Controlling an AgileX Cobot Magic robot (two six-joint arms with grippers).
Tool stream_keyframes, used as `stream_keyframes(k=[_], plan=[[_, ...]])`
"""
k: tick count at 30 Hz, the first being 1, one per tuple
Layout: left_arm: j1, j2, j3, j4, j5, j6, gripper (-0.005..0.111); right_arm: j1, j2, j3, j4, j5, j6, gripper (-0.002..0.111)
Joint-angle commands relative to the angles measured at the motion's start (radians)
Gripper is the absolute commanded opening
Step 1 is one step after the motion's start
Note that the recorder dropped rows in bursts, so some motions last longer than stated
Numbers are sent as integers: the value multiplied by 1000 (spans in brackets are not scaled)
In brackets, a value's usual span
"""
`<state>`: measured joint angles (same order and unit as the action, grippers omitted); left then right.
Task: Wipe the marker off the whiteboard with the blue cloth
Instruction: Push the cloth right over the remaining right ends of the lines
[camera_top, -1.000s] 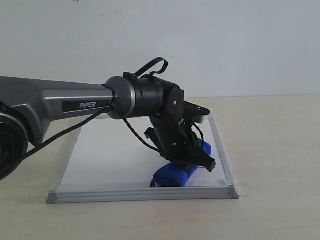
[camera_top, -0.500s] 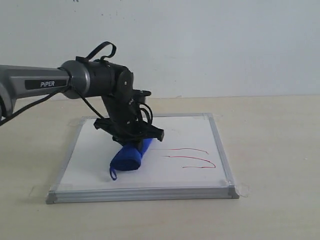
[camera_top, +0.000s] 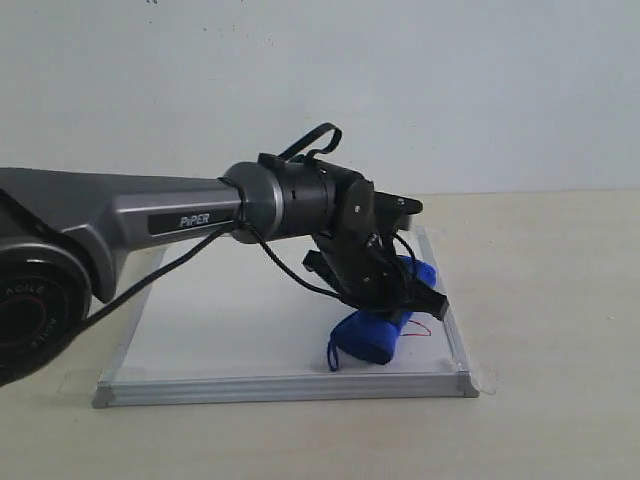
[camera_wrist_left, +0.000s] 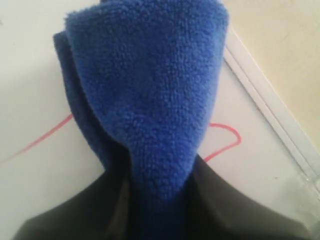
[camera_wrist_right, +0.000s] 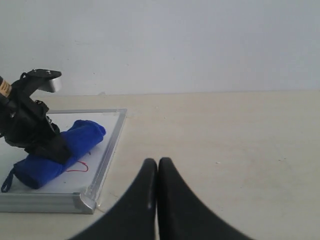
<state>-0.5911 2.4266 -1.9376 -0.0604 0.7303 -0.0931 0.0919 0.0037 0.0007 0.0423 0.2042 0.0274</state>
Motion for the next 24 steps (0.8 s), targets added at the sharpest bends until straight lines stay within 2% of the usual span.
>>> stream_keyframes(k=[1, 5, 11, 14, 17, 24], plan=[[-14, 34, -31, 27, 137, -10, 4, -2, -4, -1, 0, -5, -4, 0], [48, 6, -40, 219, 236, -143, 4, -2, -4, -1, 0, -5, -4, 0], [187, -10, -40, 294, 342, -170, 4, -2, -4, -1, 0, -5, -4, 0], [222, -14, -40, 318, 366, -195, 4, -2, -4, -1, 0, -5, -4, 0], [203, -16, -40, 293, 330, -184, 4, -2, -4, -1, 0, -5, -4, 0], [60, -7, -40, -10, 126, 14, 4, -2, -4, -1, 0, -5, -4, 0]])
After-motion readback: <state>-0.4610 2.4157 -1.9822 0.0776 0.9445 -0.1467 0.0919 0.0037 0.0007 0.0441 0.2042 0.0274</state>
